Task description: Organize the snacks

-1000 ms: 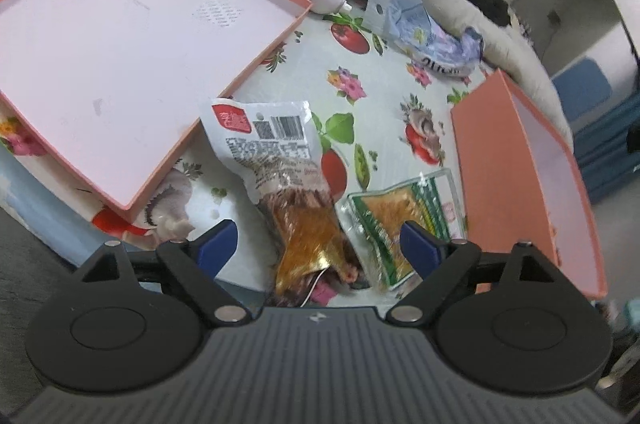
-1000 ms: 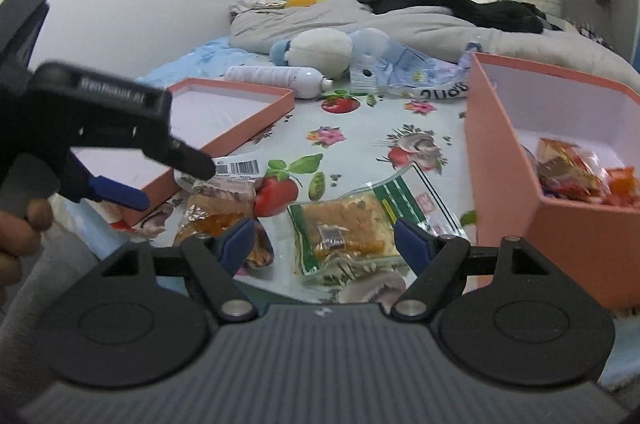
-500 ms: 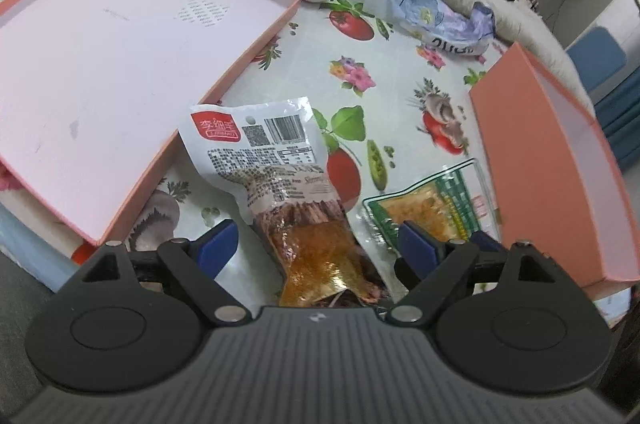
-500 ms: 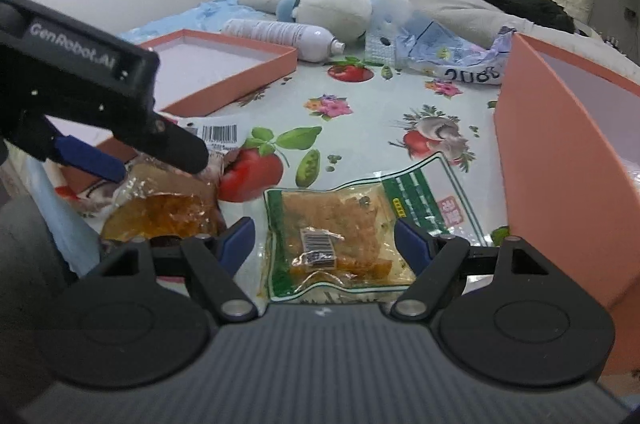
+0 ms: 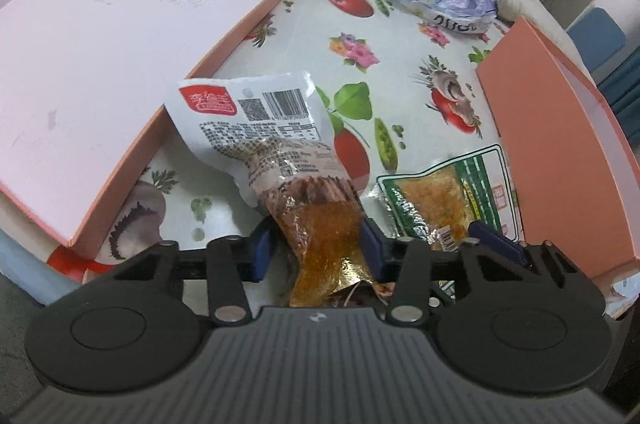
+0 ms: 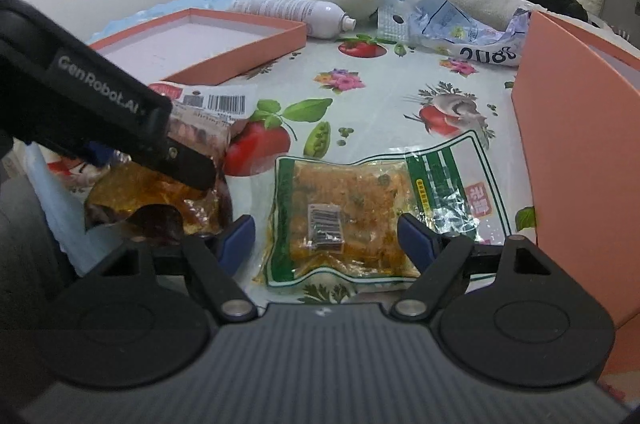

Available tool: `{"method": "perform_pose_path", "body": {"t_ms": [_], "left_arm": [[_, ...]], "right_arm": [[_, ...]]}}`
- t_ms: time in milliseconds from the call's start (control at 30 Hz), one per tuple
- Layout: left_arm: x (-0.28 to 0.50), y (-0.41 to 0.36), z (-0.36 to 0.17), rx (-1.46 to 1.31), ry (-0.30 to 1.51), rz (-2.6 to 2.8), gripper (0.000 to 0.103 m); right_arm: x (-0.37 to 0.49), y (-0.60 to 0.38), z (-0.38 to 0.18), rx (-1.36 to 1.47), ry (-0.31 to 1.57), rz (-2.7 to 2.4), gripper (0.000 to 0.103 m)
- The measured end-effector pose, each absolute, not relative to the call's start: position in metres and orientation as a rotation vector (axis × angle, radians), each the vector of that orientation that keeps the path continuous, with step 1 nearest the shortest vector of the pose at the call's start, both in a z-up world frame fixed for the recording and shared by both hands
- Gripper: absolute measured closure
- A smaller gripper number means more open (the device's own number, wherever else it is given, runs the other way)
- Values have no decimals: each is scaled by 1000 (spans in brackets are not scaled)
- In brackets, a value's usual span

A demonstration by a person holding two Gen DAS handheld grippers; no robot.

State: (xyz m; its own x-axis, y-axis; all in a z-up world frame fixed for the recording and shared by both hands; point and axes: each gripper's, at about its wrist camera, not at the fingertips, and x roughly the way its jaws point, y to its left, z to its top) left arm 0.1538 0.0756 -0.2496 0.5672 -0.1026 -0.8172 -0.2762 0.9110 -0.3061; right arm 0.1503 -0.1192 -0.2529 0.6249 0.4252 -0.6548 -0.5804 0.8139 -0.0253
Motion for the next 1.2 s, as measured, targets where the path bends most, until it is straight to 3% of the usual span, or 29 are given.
{"method": "perform_pose_path", "body": {"t_ms": [100, 233, 367, 833, 1200], "left_arm": [[152, 71, -246, -407, 962, 107, 57], [150, 70, -239, -396, 956, 100, 60], [146, 69, -225, -358, 949, 101, 61], [113, 65, -163, -294, 893, 86, 65], [82, 46, -118, -266, 837, 41, 65]], "right_arm": [[153, -120, -251, -240, 697, 581, 31], [154, -123, -246, -234, 707, 554, 63], [154, -129, -239, -200, 723, 532, 74], [125, -155, -181, 35, 742, 497, 78], [80, -182, -116, 72, 640, 439, 78]]}}
